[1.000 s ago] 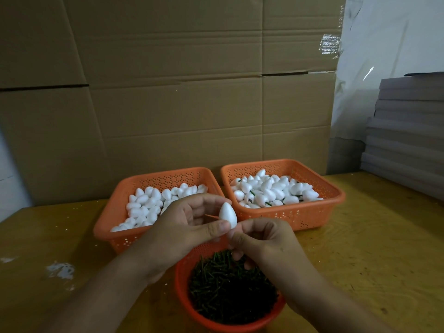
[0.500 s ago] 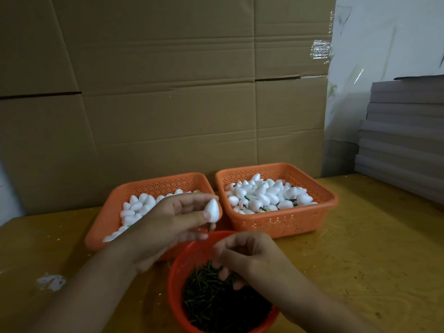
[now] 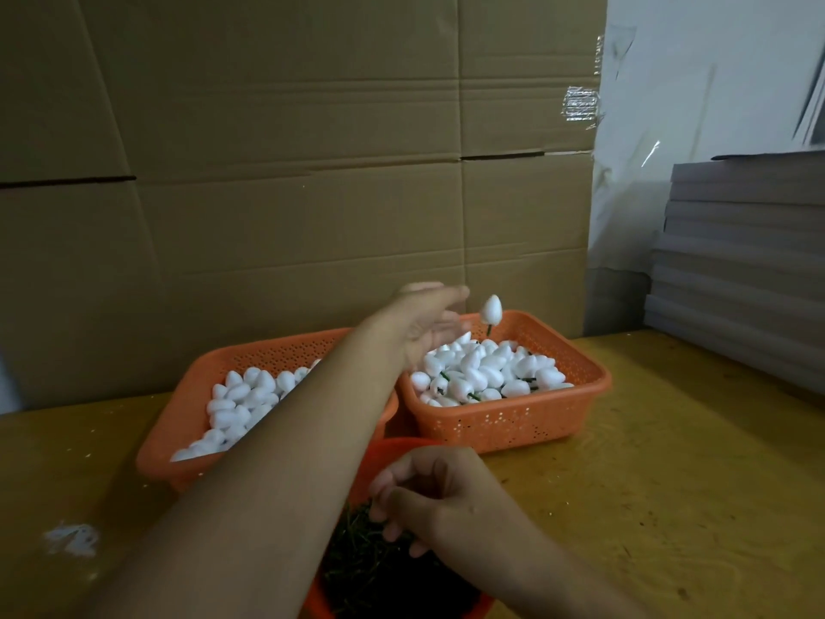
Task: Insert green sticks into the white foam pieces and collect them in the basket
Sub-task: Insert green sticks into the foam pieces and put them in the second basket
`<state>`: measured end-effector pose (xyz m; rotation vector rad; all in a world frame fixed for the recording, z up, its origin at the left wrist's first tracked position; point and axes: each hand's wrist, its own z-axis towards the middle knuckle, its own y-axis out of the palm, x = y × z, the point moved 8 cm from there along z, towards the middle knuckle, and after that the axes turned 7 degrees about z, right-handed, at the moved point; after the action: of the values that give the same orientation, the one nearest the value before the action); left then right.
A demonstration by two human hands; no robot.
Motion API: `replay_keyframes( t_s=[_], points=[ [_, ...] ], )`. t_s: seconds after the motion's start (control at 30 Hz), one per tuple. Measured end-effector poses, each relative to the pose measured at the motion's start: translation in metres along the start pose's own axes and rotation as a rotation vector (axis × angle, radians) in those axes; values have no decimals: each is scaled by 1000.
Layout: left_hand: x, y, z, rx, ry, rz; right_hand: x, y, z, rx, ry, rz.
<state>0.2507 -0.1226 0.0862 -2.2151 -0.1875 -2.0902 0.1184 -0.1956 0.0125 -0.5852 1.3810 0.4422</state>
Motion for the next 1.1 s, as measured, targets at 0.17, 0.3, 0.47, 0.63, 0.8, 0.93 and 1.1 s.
replay_keyframes(
  t_s=[0.17, 0.3, 0.47, 0.63, 0.8, 0.93, 1.1],
  points=[
    [-24, -70, 9, 249, 38, 462, -1, 0, 0, -4, -33, 20],
    [-47, -137, -7, 189, -40, 1133, -1, 1, -1, -13, -53, 30],
    [-85, -190, -29, 17, -423, 1683, 1, 1, 1, -8, -56, 30],
    [-84, -194, -19, 28, -302, 1680, 4, -1, 2, 1, -49, 19],
    [-90, -198, -14, 51, -267, 1709, 5, -2, 3, 4, -42, 12],
    [-88, -197, -11, 84, -247, 1725, 5, -2, 2, 5, -41, 3],
    [-92, -186, -13, -34, -205, 1568, 5, -2, 2, 9, -29, 0]
  ],
)
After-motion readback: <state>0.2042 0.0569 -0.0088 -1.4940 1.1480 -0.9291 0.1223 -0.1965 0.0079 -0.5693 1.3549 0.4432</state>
